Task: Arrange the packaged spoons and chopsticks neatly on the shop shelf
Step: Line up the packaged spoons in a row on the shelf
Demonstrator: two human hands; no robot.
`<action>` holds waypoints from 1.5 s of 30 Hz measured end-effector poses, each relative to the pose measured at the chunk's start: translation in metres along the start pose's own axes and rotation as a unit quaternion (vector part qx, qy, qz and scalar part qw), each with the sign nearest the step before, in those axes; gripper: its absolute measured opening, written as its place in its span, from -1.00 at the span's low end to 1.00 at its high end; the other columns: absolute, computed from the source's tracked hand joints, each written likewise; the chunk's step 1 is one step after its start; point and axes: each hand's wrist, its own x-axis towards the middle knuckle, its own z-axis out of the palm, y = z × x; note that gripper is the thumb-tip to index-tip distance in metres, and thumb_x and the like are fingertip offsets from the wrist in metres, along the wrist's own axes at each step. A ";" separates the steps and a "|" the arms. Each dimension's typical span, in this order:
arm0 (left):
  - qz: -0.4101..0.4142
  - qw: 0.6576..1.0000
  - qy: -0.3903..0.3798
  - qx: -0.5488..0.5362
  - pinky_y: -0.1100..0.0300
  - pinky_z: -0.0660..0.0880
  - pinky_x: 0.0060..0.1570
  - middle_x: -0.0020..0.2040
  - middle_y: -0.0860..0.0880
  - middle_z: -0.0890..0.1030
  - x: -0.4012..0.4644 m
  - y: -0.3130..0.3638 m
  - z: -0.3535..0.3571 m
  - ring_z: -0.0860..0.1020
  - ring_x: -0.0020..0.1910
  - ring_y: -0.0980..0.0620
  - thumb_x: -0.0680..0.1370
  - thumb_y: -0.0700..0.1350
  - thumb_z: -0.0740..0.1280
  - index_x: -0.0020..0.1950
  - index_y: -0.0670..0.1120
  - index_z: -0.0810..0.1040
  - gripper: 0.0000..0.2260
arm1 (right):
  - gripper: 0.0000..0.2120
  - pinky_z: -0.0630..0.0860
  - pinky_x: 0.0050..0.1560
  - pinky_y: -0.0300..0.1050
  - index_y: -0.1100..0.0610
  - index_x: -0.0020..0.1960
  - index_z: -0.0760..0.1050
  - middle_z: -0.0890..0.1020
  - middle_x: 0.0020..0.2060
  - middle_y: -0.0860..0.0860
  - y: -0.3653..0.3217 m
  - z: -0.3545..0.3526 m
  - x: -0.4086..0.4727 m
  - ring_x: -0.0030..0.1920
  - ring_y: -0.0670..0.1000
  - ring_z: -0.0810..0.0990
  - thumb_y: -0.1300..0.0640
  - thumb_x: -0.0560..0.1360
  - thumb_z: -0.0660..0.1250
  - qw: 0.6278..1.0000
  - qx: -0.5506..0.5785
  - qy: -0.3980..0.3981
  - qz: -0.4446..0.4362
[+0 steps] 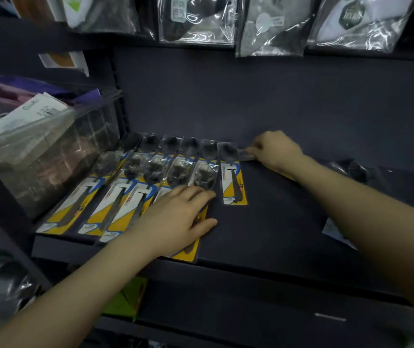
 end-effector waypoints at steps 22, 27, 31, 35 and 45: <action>-0.196 0.735 0.158 -0.629 0.20 0.55 -0.11 -0.19 0.02 0.63 0.132 0.105 0.004 0.60 -0.24 0.15 0.56 -0.11 0.23 -0.08 -0.04 0.53 -0.90 | -0.83 0.53 -0.43 -0.27 0.16 -0.25 0.46 0.53 -0.38 0.06 0.043 -0.050 -0.049 -0.45 -0.11 0.55 0.26 0.52 0.27 0.847 0.522 -0.075 -0.072; -0.256 0.809 0.183 -0.497 0.24 0.43 -0.29 -0.49 0.09 0.53 0.110 0.100 0.006 0.46 -0.49 0.18 0.52 -0.13 0.30 -0.30 -0.07 0.50 -0.81 | -0.62 0.36 -0.36 -0.15 0.21 -0.34 0.43 0.48 -0.41 0.07 0.071 -0.040 -0.035 -0.41 0.00 0.41 -0.03 0.53 0.23 0.979 0.165 -0.096 -0.069; -0.288 0.881 0.153 -0.342 0.14 0.45 -0.16 -0.32 -0.02 0.61 0.074 0.090 0.003 0.53 -0.32 0.08 0.44 -0.05 0.39 -0.17 -0.05 0.57 -0.91 | -0.56 0.19 -0.47 -0.15 0.14 -0.40 0.25 0.36 -0.45 0.00 0.084 -0.021 -0.034 -0.43 -0.03 0.33 -0.10 0.42 0.36 0.984 -0.036 -0.170 -0.047; -0.304 0.914 0.110 -0.245 0.39 0.36 -0.43 -0.40 -0.02 0.57 0.041 0.085 0.001 0.48 -0.44 0.14 0.38 0.03 0.44 0.04 -0.10 0.56 -0.68 | -0.57 0.17 -0.51 -0.16 0.12 -0.41 0.19 0.31 -0.48 0.00 0.075 -0.021 -0.031 -0.48 -0.04 0.30 0.04 0.37 0.43 0.987 0.019 -0.156 -0.033; -0.259 0.961 0.089 0.041 0.04 0.49 -0.04 -0.03 -0.02 0.55 0.017 0.080 0.002 0.52 0.02 -0.10 0.44 0.19 0.28 0.38 0.09 0.31 -0.47 | -0.90 0.32 -0.29 -0.11 0.27 -0.08 0.42 0.52 -0.05 0.21 0.034 -0.026 -0.041 -0.20 0.18 0.52 0.37 0.45 0.16 0.970 -0.146 -0.046 -0.187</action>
